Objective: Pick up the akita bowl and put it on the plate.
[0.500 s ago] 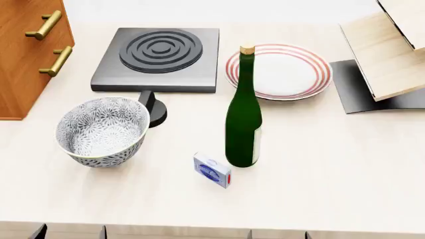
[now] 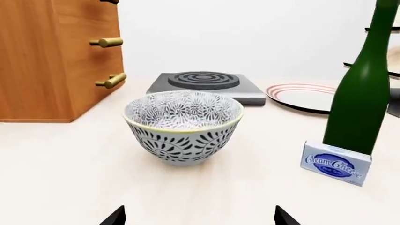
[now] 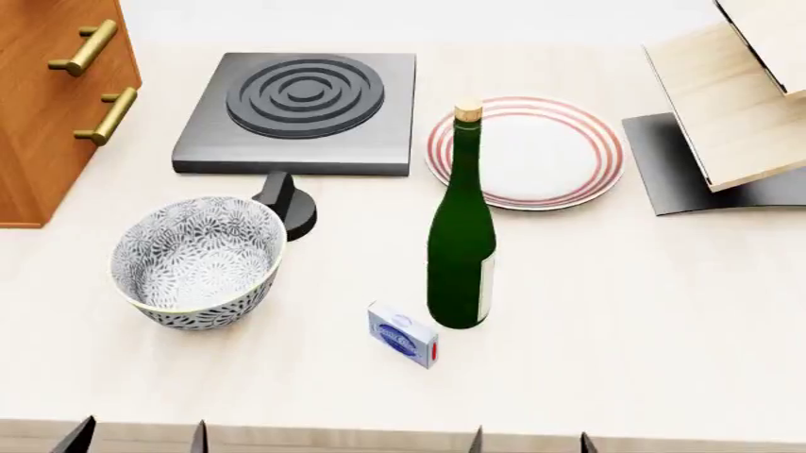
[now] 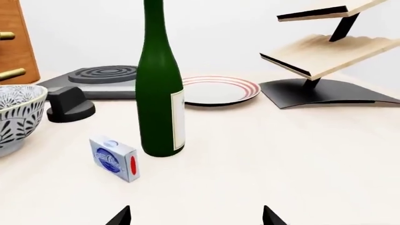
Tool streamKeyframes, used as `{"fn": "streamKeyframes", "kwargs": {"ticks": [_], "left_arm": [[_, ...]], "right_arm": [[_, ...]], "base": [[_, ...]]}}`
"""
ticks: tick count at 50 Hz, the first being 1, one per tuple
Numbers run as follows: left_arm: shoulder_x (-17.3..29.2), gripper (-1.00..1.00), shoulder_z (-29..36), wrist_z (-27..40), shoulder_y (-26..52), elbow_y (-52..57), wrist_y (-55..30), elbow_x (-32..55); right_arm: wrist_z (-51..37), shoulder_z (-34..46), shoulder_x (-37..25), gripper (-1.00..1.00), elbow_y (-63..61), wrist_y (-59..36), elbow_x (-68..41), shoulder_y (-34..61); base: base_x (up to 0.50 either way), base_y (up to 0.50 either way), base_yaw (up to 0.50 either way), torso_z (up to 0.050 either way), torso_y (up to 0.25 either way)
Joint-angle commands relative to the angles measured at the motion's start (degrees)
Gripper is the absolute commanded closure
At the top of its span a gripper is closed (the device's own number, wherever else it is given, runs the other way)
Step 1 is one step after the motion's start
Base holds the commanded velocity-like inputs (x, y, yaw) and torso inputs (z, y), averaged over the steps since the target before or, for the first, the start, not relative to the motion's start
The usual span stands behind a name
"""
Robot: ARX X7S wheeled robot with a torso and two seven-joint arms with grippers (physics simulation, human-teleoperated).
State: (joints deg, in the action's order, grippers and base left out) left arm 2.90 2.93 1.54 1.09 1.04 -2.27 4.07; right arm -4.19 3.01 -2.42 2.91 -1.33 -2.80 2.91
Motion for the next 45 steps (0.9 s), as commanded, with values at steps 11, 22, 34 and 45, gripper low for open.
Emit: {"fn": "streamKeyframes", "kwargs": {"ticks": [11,22,34,45], "left_arm": [[3.57,-1.00,1.06,5.72,2.32,23.93,-11.07,-1.97],[5.31,-1.00,1.56,8.60,0.61,35.44,-12.91,-5.88],[6.55,-1.00,1.61,9.82,-6.77,43.89,-6.84,-6.24],[7.39,-1.00,2.36,11.09,-11.12,45.72,-1.72,-7.31]], "right_arm": [[-4.93,0.03,-2.28,-1.00,-18.46,-8.69,-2.72,1.71],[-6.29,0.03,-3.35,-1.00,-28.16,-9.18,-3.81,-0.48],[-6.59,-1.76,-4.82,-1.00,-35.88,-3.59,-6.78,-6.89],[-7.71,-1.74,-5.02,-1.00,-38.35,3.83,-5.41,-11.90]], "base": [[0.00,0.00,0.00,0.000,0.000],[0.00,0.00,0.00,0.000,0.000],[0.00,0.00,0.00,0.000,0.000],[0.00,0.00,0.00,0.000,0.000]]}}
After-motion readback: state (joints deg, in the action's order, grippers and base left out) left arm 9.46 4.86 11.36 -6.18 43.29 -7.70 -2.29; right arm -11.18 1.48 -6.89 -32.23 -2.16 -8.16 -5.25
